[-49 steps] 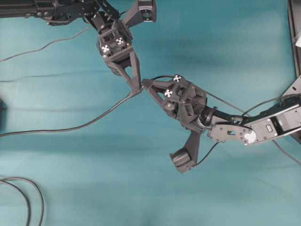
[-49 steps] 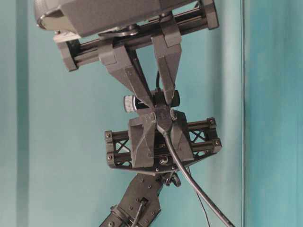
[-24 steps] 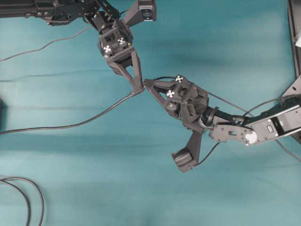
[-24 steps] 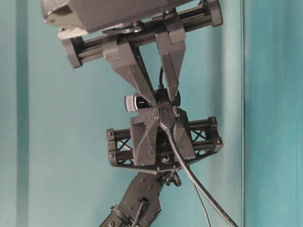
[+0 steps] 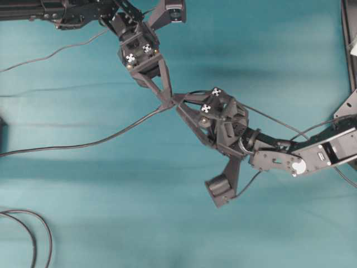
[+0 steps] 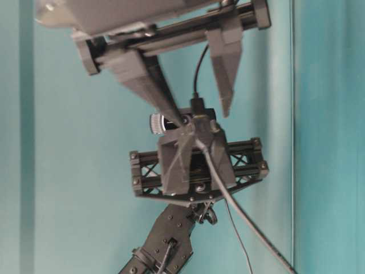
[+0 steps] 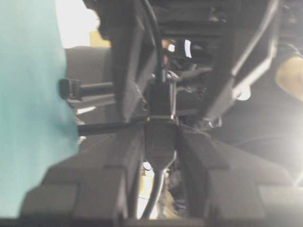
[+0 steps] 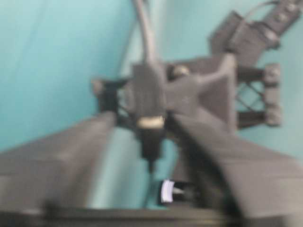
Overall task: Insert the USB using both arms.
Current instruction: 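Open the right gripper and pull it back from the plug, then lower the joined cable to the table and open the left gripper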
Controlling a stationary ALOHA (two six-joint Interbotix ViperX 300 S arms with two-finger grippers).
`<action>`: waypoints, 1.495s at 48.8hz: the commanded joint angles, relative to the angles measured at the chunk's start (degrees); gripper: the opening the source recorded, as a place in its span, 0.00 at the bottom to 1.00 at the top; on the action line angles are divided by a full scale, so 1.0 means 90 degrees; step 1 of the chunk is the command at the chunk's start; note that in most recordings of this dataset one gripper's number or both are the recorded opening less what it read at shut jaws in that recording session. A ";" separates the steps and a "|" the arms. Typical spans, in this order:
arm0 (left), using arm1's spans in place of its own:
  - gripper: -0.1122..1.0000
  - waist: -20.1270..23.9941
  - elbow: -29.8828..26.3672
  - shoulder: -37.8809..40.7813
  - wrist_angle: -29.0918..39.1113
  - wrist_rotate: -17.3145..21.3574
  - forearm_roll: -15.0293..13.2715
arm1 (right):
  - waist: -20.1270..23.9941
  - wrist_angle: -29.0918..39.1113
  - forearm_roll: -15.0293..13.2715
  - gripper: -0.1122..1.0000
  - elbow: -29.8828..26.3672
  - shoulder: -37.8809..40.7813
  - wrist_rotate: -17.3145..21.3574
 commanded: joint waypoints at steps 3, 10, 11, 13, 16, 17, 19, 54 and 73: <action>0.30 -0.0010 0.0098 -0.0381 -0.0342 -0.0049 0.0176 | 0.0352 0.0244 0.0000 0.70 -0.0059 -0.0332 0.0273; 0.30 -0.0010 0.0400 -0.0723 -0.1201 -0.0049 0.0811 | 0.0859 0.0654 0.0635 0.68 -0.0088 -0.0693 0.1104; 0.30 -0.0020 0.0449 -0.0781 -0.1357 -0.0049 0.0947 | 0.0918 0.0742 0.0771 0.68 -0.0068 -0.0742 0.1260; 0.30 -0.0059 0.0537 -0.0889 -0.1689 -0.0068 0.1172 | 0.1025 0.0918 0.1025 0.68 -0.0059 -0.0859 0.1592; 0.30 -0.0156 0.0645 -0.1084 -0.2158 -0.0059 0.1484 | 0.1172 0.1191 0.1396 0.68 0.0010 -0.1025 0.2109; 0.30 -0.0205 0.0674 -0.1133 -0.2314 -0.0068 0.1572 | 0.1211 0.1270 0.1504 0.68 0.0020 -0.1084 0.2266; 0.30 -0.0322 0.0723 -0.1240 -0.2607 -0.0068 0.1758 | 0.1270 0.1406 0.1680 0.68 0.0068 -0.1182 0.2549; 0.30 -0.2402 0.0967 -0.0840 -0.6387 -0.1416 0.5537 | 0.1152 0.2295 0.3047 0.68 0.0898 -0.2832 0.4980; 0.30 -0.2510 0.0850 -0.0752 -0.6572 -0.1846 0.5908 | 0.1152 0.2285 0.3066 0.68 0.0947 -0.2842 0.4971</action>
